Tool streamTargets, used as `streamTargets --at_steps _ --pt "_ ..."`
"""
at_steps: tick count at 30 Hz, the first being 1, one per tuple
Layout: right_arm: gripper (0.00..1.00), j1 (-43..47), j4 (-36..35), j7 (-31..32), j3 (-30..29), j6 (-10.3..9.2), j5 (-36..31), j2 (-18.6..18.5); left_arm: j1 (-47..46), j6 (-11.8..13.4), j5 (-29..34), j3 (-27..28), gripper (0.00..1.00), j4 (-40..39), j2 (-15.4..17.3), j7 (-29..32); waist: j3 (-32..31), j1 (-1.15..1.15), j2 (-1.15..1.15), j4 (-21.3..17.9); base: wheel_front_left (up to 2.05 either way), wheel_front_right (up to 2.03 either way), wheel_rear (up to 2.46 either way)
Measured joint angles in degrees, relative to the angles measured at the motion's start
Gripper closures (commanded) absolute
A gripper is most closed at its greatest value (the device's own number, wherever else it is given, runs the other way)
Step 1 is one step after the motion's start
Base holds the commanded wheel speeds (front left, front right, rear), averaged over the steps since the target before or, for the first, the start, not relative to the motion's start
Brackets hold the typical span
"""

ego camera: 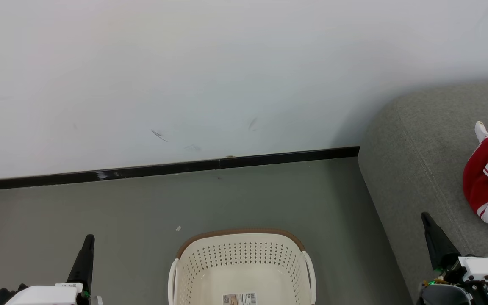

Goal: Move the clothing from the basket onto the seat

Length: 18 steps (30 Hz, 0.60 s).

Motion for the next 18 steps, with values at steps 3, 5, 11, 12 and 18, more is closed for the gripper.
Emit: streamTargets --at_steps 3,5,11,12,18 --pt "1.00 0.00 0.00 0.00 -0.02 0.00 0.00 0.00 -0.02 0.00 0.00 0.02 1.00 0.01 0.00 0.00 0.00 0.00 0.00 0.00 0.00 0.00 0.00" --pt "1.00 0.00 0.01 0.00 -0.04 0.00 -0.01 0.01 -0.05 -0.01 0.00 0.04 1.00 0.02 0.00 0.00 0.00 0.00 0.00 0.00 0.00 0.00 0.00" --pt "1.00 -0.01 0.02 0.01 -0.08 0.00 -0.01 0.03 -0.15 -0.05 0.00 0.05 1.00 0.04 0.00 0.00 0.00 -0.01 0.00 0.00 0.00 0.00 0.00" --pt "1.00 -0.01 0.02 0.01 -0.09 0.00 -0.01 0.03 -0.16 -0.05 0.00 0.05 1.00 0.04 0.00 0.00 0.00 -0.01 0.00 0.00 0.00 0.00 0.00" --pt "1.00 -0.01 0.03 0.01 -0.14 0.00 -0.01 0.07 -0.16 -0.05 0.00 0.07 1.00 0.07 -0.01 0.01 0.00 -0.01 0.00 0.00 0.00 0.00 0.00"
